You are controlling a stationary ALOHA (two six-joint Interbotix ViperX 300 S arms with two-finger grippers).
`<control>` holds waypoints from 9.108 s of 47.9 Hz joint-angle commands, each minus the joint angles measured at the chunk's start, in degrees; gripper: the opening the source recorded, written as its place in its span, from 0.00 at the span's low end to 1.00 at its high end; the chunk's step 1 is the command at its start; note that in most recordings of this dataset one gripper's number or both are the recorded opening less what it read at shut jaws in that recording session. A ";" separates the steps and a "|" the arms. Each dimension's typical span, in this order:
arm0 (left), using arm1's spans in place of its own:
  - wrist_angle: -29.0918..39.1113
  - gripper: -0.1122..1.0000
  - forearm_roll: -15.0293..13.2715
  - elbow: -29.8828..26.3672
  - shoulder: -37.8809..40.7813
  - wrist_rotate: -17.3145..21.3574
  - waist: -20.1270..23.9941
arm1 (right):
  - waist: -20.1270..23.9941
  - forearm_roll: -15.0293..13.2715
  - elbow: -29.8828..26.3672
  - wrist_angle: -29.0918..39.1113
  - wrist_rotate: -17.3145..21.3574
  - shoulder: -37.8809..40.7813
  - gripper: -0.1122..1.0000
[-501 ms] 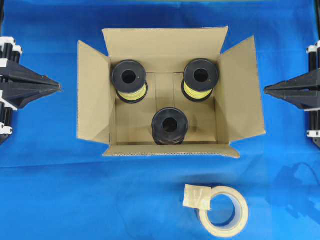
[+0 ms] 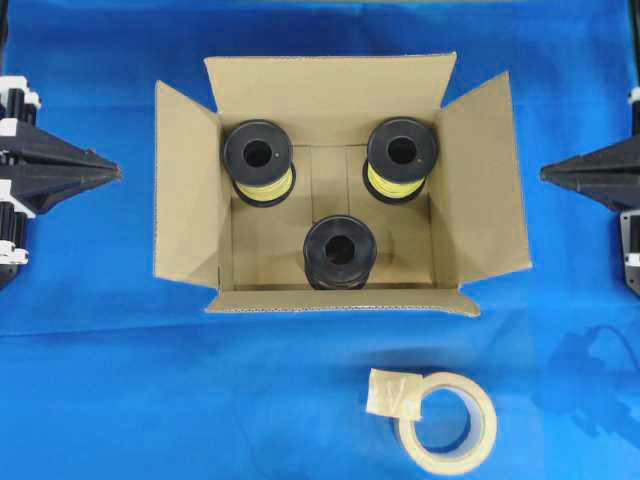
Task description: Close the cardboard box.
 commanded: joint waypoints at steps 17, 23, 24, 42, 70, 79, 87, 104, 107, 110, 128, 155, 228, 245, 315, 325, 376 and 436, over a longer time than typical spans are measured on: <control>-11.69 0.10 -0.53 11.34 0.09 -1.23 0.62 | -0.18 3.08 11.07 -9.49 0.97 2.11 0.10; -14.94 0.10 -0.53 14.33 1.58 -2.99 0.62 | -0.18 4.39 13.71 -13.71 1.58 5.63 0.10; -15.21 0.10 -0.53 14.68 1.76 -3.25 0.62 | -0.18 4.39 13.97 -14.41 1.67 6.33 0.10; -17.67 0.10 -0.53 16.88 3.43 -5.27 0.62 | -0.18 4.48 16.00 -24.61 2.02 15.47 0.10; -26.98 0.10 -0.18 3.87 27.25 -3.78 0.26 | -0.26 4.66 8.35 -27.95 0.97 24.87 0.10; -31.38 0.10 -0.18 -2.64 37.88 -3.43 0.26 | -0.26 3.96 3.87 -29.18 -0.09 29.79 0.10; -30.94 0.10 -0.18 -8.61 43.86 -2.11 0.26 | -0.26 3.87 0.09 -29.44 -1.32 34.45 0.10; -28.56 0.10 -0.44 -12.66 46.67 -1.49 0.53 | -0.44 3.87 -5.27 -28.74 -1.58 40.78 0.10; -28.56 0.10 -0.44 -12.74 46.67 -1.49 0.62 | -0.44 3.96 -5.27 -28.65 -1.58 40.61 0.10; -28.48 0.10 -0.44 -13.18 47.11 -1.49 0.62 | -0.44 3.96 -5.54 -28.65 -1.58 40.87 0.10; -27.25 0.10 -0.53 -17.67 57.22 -2.46 0.62 | -0.53 4.39 -9.84 -24.35 -0.53 50.45 0.10; -22.50 0.10 -0.53 -28.65 62.75 -0.70 5.36 | -0.53 4.39 -10.46 -24.35 -0.44 50.98 0.10; -19.34 0.10 0.00 -39.46 72.07 3.96 10.99 | -0.44 4.39 -11.43 -24.08 -0.44 51.06 0.10; -19.07 0.10 0.00 -38.85 71.98 3.96 11.16 | -0.44 4.39 -12.57 -16.79 -0.44 42.36 0.10; -18.90 0.10 -0.09 -38.06 72.25 3.69 11.43 | 11.51 2.11 -10.37 -12.83 -1.05 36.47 0.10; -18.90 0.10 -0.09 -38.23 72.25 3.69 11.43 | 5.45 5.45 -8.96 -12.39 -0.79 38.32 0.10; -8.88 0.10 -0.44 -38.58 61.52 2.72 10.90 | 3.43 10.37 -9.05 -12.83 -0.79 46.58 0.10; 60.82 0.10 -0.18 -75.15 69.79 9.49 26.63 | 3.43 10.28 -9.32 -13.97 -0.88 46.85 0.10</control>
